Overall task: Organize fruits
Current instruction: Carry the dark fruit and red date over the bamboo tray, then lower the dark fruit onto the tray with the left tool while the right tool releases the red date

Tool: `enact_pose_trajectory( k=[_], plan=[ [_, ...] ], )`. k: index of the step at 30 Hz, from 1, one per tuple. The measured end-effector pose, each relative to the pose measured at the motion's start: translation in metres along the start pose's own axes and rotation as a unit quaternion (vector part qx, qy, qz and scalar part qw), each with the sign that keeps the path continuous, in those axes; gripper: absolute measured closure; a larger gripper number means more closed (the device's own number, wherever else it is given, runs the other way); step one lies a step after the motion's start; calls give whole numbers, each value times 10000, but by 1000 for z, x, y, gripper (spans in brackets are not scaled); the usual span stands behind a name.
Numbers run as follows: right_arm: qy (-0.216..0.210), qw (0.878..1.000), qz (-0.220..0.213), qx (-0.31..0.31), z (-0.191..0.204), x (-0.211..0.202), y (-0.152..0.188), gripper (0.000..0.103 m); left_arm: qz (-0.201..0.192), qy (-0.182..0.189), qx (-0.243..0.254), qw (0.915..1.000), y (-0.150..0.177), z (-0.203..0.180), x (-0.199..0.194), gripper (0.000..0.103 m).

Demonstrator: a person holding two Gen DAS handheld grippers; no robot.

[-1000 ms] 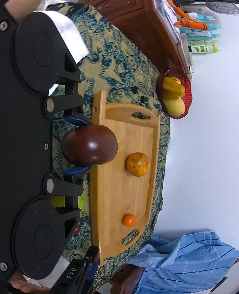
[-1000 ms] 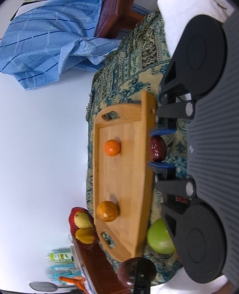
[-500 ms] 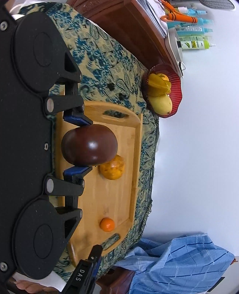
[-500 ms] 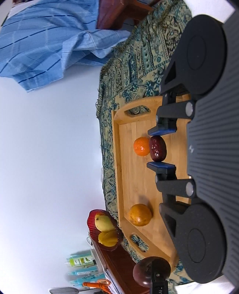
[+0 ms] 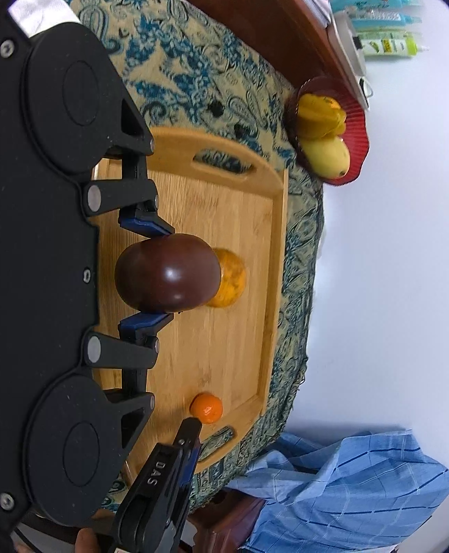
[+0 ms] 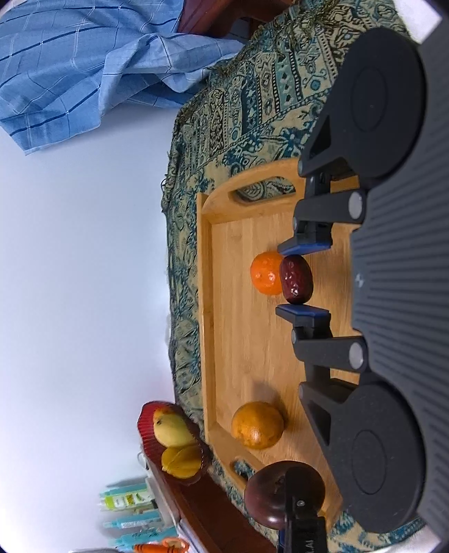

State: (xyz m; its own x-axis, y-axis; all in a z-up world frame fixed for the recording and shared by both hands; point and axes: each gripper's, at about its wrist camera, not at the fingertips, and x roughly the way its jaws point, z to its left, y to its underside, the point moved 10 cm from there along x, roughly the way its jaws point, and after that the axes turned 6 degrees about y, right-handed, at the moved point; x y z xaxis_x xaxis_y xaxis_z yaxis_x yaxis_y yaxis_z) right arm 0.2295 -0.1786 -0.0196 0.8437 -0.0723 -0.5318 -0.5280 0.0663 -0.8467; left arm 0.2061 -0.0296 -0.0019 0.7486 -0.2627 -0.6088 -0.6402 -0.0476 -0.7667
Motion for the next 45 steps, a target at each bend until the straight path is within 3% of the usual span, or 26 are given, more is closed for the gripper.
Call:
enact_pose_trajectory(
  k=[13,37,43,45],
  plan=[
    [-24,9999,158,44,-4,16,0,68,114,116,-96,9998,-1,-6,25,60],
    [-98,9992,377,91,-3,24,9,68,143,181,-145,9996,2,-8,31,60],
    [-101,9992,374,111,-3,24,10,68,146,858,-724,9936,5,-5,29,60],
    [-99,9992,371,110,-3,24,10,68,156,876,-704,9935,7,-5,30,60]
  ],
)
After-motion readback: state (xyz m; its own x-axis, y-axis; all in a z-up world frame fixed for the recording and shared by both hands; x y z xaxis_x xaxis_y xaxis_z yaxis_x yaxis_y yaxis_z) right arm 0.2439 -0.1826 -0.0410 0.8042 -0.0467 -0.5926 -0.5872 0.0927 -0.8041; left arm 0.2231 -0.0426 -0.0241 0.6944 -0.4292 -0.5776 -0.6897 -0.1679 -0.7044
